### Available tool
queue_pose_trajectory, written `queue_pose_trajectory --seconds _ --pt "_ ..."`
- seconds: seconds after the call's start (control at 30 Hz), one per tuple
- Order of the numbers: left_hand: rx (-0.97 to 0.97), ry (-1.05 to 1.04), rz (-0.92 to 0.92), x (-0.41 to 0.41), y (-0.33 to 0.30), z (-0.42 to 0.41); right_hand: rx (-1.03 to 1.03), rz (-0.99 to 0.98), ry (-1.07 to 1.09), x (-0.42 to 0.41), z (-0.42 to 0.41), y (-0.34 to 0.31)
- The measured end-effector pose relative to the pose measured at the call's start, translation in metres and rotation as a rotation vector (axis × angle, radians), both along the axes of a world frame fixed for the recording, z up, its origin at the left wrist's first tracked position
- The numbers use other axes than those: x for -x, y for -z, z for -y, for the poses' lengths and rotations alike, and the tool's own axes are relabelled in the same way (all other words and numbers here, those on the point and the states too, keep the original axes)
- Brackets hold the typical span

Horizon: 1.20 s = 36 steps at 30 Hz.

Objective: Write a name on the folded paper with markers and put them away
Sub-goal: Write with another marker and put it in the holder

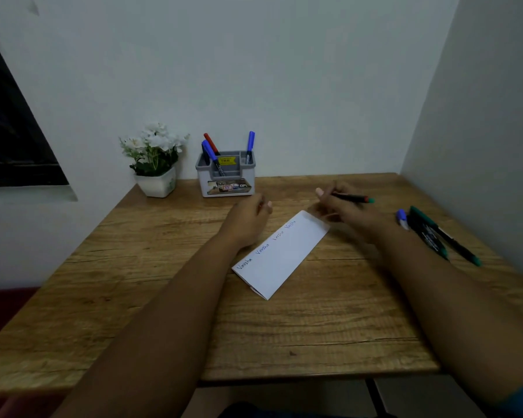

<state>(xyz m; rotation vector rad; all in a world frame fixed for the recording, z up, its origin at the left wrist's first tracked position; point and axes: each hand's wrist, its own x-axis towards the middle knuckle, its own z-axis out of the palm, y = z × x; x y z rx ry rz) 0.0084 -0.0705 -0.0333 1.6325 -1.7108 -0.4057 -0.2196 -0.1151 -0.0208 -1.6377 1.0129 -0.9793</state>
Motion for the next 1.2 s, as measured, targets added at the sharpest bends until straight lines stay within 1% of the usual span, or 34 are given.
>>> queue_pose_trajectory --seconds 0.03,0.1,0.13,0.17,0.2,0.27,0.33,0.37,0.4,0.47,0.5,0.53,0.57,0.73,0.9,1.0,1.13,1.2 --pt "0.001 0.045 0.027 0.000 0.001 -0.001 0.078 -0.114 -0.014 -0.001 0.000 0.003" --pt "-0.008 0.127 0.094 0.001 0.001 -0.002 0.293 -0.442 -0.041 -0.003 0.004 0.007" --pt "-0.021 0.149 0.125 0.002 0.001 -0.002 0.345 -0.555 -0.060 -0.005 0.005 0.007" --pt "-0.033 0.163 0.148 0.002 0.001 -0.002 0.345 -0.617 -0.096 -0.007 0.005 0.006" --pt "-0.040 0.174 0.166 0.001 0.001 -0.002 0.317 -0.630 -0.122 -0.010 0.005 0.006" --pt "-0.064 0.205 0.191 0.000 0.002 -0.001 0.325 -0.646 -0.145 -0.015 0.004 0.006" --pt "-0.105 0.245 0.185 -0.002 0.003 -0.001 0.414 -0.652 -0.141 -0.018 0.001 0.006" --pt "-0.116 0.256 0.173 -0.002 0.004 -0.002 0.433 -0.622 -0.123 -0.020 -0.002 0.006" --pt "-0.123 0.256 0.159 -0.003 0.003 -0.002 0.391 -0.544 -0.091 -0.022 -0.005 0.005" --pt "-0.134 0.246 0.132 -0.003 0.002 -0.002 0.144 -0.270 -0.038 -0.026 -0.010 0.004" --pt "-0.136 0.243 0.126 -0.003 0.002 -0.001 0.063 -0.155 -0.012 -0.028 -0.010 0.003" --pt "-0.134 0.242 0.125 -0.004 0.002 -0.001 0.037 -0.096 0.001 -0.031 -0.006 0.004" --pt "-0.135 0.241 0.125 -0.004 0.002 -0.001 0.022 -0.092 -0.003 -0.033 -0.003 0.005" --pt "-0.149 0.234 0.101 -0.005 0.003 0.001 0.051 -0.224 -0.048 -0.036 0.011 0.012" --pt "-0.163 0.227 0.093 -0.005 0.003 0.004 0.174 -0.323 0.053 -0.039 0.014 0.018" --pt "-0.159 0.226 0.102 -0.006 0.003 0.005 0.200 -0.334 0.063 -0.040 0.015 0.021" --pt "-0.170 0.224 0.101 -0.006 0.003 0.005 0.229 -0.326 -0.002 -0.038 0.015 0.022" --pt "-0.171 0.226 0.100 -0.005 0.003 0.005 0.246 -0.355 -0.013 -0.038 0.015 0.022"
